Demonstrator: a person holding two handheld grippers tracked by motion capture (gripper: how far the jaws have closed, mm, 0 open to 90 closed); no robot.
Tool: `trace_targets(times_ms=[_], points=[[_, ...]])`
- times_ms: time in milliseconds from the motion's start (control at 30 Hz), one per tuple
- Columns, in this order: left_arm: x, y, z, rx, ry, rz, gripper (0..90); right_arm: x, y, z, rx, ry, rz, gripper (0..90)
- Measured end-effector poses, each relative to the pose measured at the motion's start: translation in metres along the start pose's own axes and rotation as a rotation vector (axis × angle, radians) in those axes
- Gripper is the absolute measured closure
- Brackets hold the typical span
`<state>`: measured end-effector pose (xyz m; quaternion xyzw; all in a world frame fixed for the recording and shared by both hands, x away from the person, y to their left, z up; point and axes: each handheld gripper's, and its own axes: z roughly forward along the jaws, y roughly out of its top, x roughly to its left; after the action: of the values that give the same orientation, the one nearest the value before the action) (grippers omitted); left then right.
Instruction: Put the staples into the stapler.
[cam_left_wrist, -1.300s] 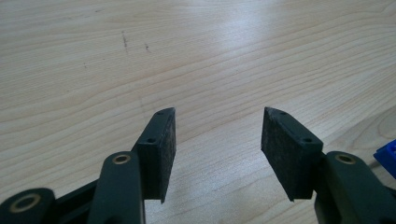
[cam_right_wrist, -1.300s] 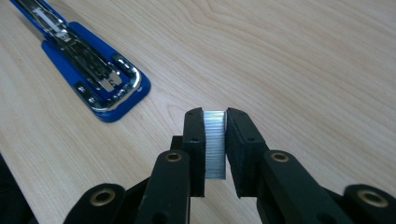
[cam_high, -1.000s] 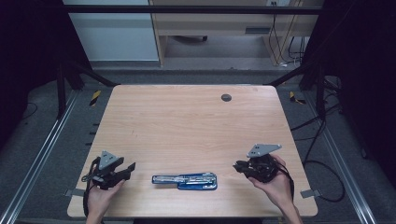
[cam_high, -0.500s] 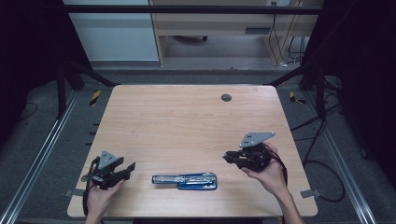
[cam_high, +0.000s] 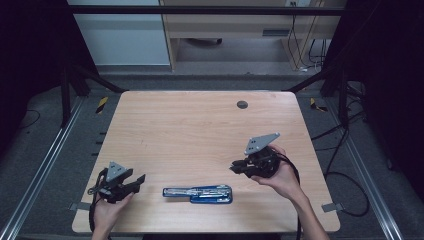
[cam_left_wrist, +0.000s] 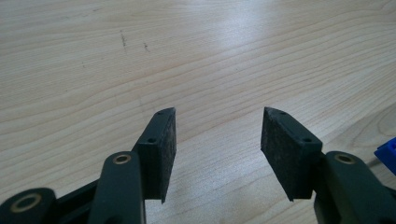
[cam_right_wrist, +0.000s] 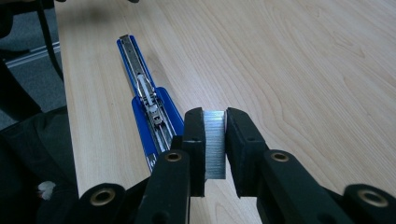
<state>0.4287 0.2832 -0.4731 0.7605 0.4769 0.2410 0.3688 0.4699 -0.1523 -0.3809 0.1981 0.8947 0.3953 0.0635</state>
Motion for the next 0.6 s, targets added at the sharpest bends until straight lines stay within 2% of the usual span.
trace_targets(times_ms=[233, 400, 600], points=[[-0.001, 0.0, 0.001, 0.002, -0.007, -0.002, 45.7, 0.001, 0.004, 0.004, 0.013, 0.036, -0.029, 78.5], [-0.002, 0.0, 0.001, 0.009, 0.0, 0.006, 45.7, 0.0, 0.006, 0.01, 0.046, 0.061, -0.046, 78.5], [-0.003, 0.0, 0.003, 0.017, 0.0, 0.005, 45.8, 0.004, 0.011, 0.017, 0.07, 0.098, -0.1, 78.5]])
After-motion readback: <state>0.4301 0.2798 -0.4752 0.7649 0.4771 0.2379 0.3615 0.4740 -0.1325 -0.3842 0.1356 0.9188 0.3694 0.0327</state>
